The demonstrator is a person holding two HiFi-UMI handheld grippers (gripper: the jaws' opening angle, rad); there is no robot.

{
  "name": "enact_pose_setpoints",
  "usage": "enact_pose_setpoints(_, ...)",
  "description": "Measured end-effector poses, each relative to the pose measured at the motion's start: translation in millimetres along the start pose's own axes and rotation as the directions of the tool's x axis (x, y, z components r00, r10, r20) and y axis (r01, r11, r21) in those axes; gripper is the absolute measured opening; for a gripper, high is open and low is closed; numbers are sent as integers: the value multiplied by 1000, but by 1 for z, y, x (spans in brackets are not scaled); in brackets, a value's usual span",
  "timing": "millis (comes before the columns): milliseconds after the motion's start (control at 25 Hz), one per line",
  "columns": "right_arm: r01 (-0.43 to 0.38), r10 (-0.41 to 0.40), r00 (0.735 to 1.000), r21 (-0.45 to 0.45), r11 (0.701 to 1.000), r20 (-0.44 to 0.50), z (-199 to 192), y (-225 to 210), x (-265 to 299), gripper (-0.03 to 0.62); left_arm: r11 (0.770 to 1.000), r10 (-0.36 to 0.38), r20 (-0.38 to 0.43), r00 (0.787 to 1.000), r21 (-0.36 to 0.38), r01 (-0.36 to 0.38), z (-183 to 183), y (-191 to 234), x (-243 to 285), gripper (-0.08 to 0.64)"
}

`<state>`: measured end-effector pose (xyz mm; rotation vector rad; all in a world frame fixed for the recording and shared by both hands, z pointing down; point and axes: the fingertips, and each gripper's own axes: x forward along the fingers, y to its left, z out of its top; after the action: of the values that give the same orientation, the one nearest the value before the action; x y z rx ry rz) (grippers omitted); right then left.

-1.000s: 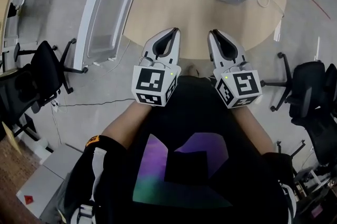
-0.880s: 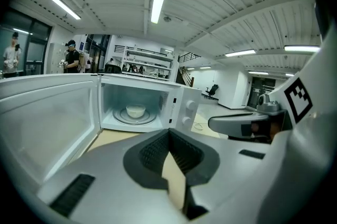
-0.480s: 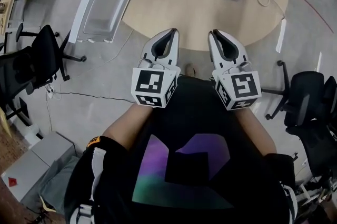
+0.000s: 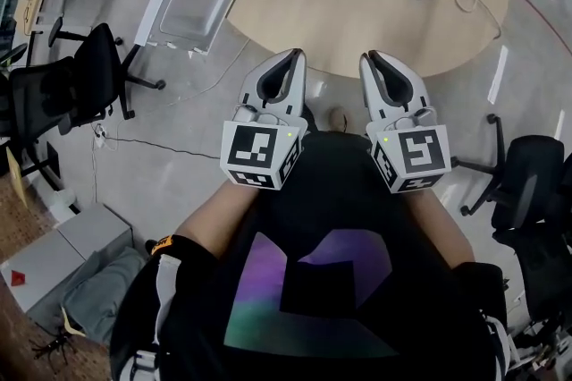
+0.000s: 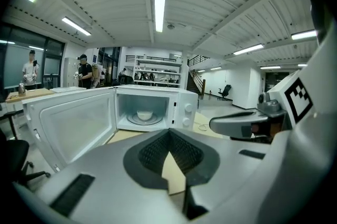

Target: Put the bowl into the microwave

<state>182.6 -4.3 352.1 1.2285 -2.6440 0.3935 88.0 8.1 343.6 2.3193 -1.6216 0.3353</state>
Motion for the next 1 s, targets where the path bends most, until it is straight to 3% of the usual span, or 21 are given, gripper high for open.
enact_pose_setpoints(280,-31,32,999,-45,999,17,10,23,4,46,1000,23,13,1000,15,-24,8,12,-17,46)
enact_pose_setpoints(1000,89,-90,996,-32,995,-11,12,67,7,44,1000,-18,22,1000,0,18,5,61,-57,46)
